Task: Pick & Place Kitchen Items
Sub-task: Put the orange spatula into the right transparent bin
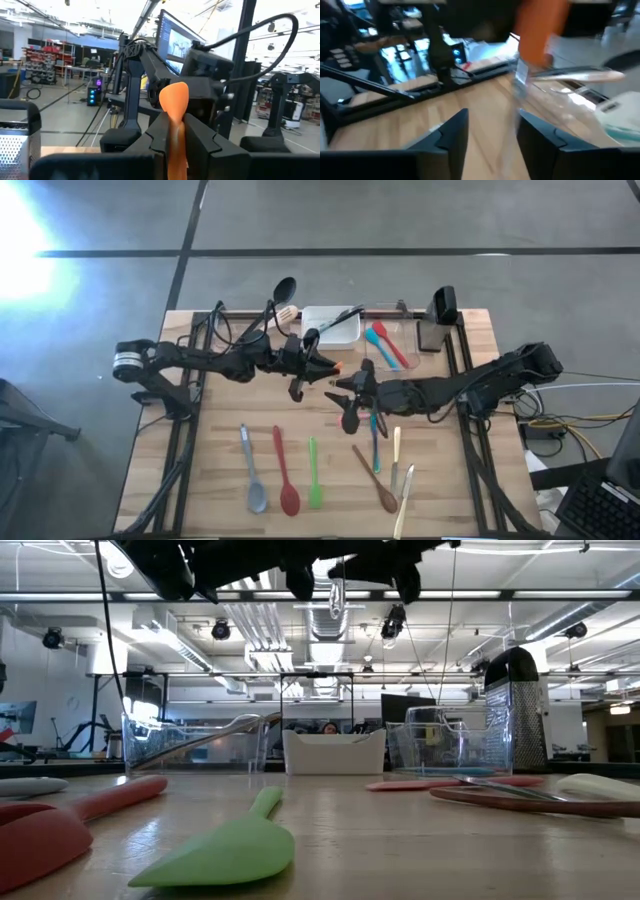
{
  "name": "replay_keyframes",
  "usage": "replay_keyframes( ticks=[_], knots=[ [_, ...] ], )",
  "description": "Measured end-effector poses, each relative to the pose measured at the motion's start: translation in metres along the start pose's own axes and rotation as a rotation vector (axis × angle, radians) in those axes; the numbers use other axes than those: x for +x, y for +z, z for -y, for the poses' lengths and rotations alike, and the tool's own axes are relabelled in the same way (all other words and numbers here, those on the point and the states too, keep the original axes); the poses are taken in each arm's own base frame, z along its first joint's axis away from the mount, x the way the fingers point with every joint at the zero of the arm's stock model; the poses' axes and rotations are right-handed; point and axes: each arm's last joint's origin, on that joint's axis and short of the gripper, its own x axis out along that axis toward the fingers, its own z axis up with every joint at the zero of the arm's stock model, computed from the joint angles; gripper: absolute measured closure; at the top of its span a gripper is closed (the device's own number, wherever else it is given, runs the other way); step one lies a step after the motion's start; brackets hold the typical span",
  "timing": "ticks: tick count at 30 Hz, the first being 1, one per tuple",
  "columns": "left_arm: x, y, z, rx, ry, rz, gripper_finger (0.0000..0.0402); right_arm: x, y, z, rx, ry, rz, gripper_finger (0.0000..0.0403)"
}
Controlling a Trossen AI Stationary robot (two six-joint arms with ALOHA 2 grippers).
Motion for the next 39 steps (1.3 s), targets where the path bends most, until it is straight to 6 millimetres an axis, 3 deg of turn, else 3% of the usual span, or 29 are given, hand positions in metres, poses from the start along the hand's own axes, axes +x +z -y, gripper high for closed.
replay_keyframes(
  ticks=[7, 18, 26, 31, 39],
  knots=[
    [0.000, 0.000, 0.001, -0.001, -0.017, -0.003, 0.0364, 0.000, 0.004, -0.001, -0.055, -0.018, -0.088, 0.0381],
    [0.000, 0.000, 0.002, -0.010, -0.046, -0.012, 0.0360, -0.002, 0.009, -0.002, -0.071, -0.023, -0.115, 0.0393],
    [0.000, -0.006, 0.000, -0.053, -0.011, -0.066, 0.0231, -0.003, 0.008, -0.001, -0.086, -0.035, -0.126, 0.0394],
    [-0.002, -0.008, 0.000, -0.082, 0.004, -0.101, 0.0158, -0.018, 0.014, 0.008, -0.129, -0.124, -0.164, 0.0394],
    [-0.004, -0.006, 0.002, -0.093, -0.004, -0.124, 0.0128, -0.053, 0.043, 0.048, -0.154, -0.335, -0.267, 0.0394]
  ],
)
